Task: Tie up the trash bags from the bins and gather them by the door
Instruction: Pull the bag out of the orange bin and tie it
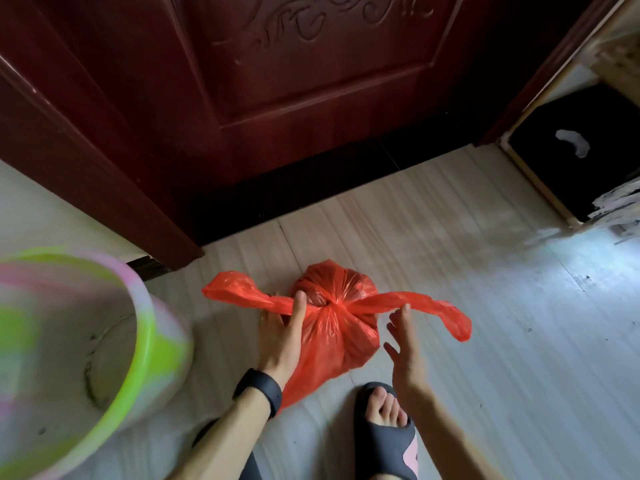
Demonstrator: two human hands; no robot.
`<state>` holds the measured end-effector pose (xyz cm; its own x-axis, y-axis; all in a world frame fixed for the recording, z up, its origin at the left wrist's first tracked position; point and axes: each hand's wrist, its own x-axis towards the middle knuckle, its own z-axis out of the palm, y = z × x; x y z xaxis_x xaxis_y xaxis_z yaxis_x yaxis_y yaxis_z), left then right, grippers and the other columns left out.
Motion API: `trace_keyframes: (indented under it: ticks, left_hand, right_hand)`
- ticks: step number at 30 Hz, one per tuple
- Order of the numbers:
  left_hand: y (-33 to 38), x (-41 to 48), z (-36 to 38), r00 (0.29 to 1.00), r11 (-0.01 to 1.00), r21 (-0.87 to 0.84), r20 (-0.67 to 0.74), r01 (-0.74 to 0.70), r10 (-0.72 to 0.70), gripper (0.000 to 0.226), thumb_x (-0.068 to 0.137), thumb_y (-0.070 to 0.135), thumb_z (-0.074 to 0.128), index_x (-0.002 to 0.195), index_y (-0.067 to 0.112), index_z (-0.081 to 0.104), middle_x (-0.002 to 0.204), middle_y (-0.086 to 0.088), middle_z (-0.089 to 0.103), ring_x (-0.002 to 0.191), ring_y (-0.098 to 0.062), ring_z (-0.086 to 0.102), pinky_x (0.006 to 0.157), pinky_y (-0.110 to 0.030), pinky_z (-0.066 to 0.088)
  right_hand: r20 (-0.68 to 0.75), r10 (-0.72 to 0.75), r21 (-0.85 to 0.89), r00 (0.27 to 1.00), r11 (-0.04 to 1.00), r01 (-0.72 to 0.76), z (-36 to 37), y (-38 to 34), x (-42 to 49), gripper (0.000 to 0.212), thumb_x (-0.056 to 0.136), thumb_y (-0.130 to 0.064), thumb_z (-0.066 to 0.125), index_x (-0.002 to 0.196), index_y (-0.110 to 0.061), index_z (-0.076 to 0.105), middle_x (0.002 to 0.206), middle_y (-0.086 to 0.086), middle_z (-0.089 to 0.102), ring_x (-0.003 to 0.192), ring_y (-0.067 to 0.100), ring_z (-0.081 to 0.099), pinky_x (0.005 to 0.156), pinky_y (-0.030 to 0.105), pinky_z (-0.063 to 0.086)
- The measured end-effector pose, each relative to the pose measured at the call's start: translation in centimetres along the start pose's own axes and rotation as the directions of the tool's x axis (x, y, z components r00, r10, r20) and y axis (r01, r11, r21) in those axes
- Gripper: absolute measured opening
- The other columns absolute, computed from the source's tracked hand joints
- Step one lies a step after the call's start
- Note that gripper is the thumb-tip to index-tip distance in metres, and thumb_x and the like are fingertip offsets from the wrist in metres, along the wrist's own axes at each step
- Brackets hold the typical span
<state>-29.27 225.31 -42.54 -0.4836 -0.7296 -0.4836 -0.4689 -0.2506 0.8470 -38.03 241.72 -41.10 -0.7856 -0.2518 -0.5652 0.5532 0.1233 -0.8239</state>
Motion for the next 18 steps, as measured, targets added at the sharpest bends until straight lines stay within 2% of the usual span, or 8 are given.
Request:
trace_keyframes:
  ticks: [2,3,5,7,11,14,16,18]
  left_hand:
    - [-0.6,-0.5,-0.1,0.989,0.965,0.22,0.05,-0.144,0.136,0.091,0.077,0.084,0.033,0.137,0.018,0.051,0.142,-0.005,0.05,0.133,-0.024,0.043,0.114,-0.039,0.03]
    - [-0.9,-0.5,-0.1,0.98,0.926,0.323,0.082,-0.196,0.179,0.097,0.079,0.08,0.025,0.147,0.014,0.039,0.153,-0.009,0.038,0.141,-0.027,0.032,0.119,-0.039,0.022]
    - [-1.4,-0.2,0.1,0.954,0.836,0.461,0.122,-0.298,0.272,0.091,0.084,0.069,0.018,0.154,0.013,0.024,0.16,-0.011,0.024,0.147,-0.027,0.02,0.121,-0.037,0.015]
    - [-1.1,-0.1,0.4,0.926,0.784,0.498,0.134,-0.371,0.353,0.077,0.09,0.06,0.02,0.153,0.016,0.027,0.158,-0.01,0.031,0.145,-0.027,0.025,0.12,-0.038,0.019]
    - [-0.9,0.9,1.1,0.85,0.693,0.516,0.154,-0.503,0.503,0.055,0.099,0.044,0.029,0.135,0.013,0.056,0.138,-0.009,0.057,0.128,-0.03,0.048,0.108,-0.036,0.036]
    - [-0.5,1.5,1.4,0.829,0.654,0.541,0.169,-0.53,0.533,0.051,0.101,0.044,0.029,0.116,0.013,0.066,0.12,-0.005,0.068,0.116,-0.025,0.06,0.098,-0.036,0.046]
    - [-0.2,2.2,1.3,0.843,0.677,0.536,0.136,-0.504,0.52,0.05,0.1,0.045,0.029,0.095,0.014,0.068,0.099,-0.003,0.071,0.096,-0.025,0.065,0.084,-0.034,0.048]
    - [0.0,2.9,1.1,0.84,0.656,0.555,0.164,-0.512,0.517,0.046,0.1,0.045,0.03,0.087,0.018,0.065,0.092,0.0,0.07,0.09,-0.025,0.065,0.081,-0.035,0.048]
  right_hand:
    - [0.096,-0.156,-0.215,0.983,0.961,0.174,0.8,0.4,-1.0,0.025,0.099,-0.043,0.045,0.124,-0.044,0.046,0.134,-0.031,0.044,0.123,-0.024,0.036,0.106,0.007,0.026]
    - [0.133,-0.22,-0.338,0.966,0.907,0.253,1.2,0.5,-1.0,0.019,0.103,-0.039,0.04,0.119,-0.047,0.046,0.129,-0.038,0.041,0.122,-0.027,0.033,0.105,0.005,0.023]
    - [0.191,-0.338,-0.539,0.921,0.749,0.386,1.6,1.0,-0.2,0.023,0.105,-0.042,0.03,0.113,-0.038,0.05,0.121,-0.025,0.05,0.123,-0.003,0.043,0.111,0.027,0.03]
    - [0.189,-0.433,-0.591,0.881,0.666,0.454,2.1,0.7,1.3,0.029,0.102,-0.041,0.027,0.1,-0.024,0.051,0.104,-0.008,0.054,0.103,0.017,0.051,0.099,0.045,0.04]
    - [0.153,-0.488,-0.604,0.859,0.642,0.472,4.4,-0.8,2.5,0.02,0.099,-0.026,0.042,0.089,-0.02,0.058,0.077,-0.015,0.056,0.081,0.021,0.055,0.071,0.033,0.038]
    - [0.218,-0.512,-0.721,0.831,0.489,0.491,6.3,-1.1,2.8,0.016,0.095,-0.031,0.051,0.09,-0.027,0.067,0.081,-0.012,0.066,0.084,0.019,0.062,0.075,0.035,0.042]
    - [0.21,-0.456,-0.708,0.865,0.539,0.456,6.7,-1.2,3.3,0.018,0.096,-0.033,0.053,0.096,-0.028,0.07,0.094,-0.009,0.071,0.089,0.016,0.064,0.078,0.03,0.044]
    - [0.17,-0.375,-0.68,0.911,0.624,0.384,6.7,-1.2,4.1,0.02,0.098,-0.032,0.053,0.101,-0.023,0.07,0.098,-0.002,0.072,0.092,0.019,0.066,0.076,0.028,0.045]
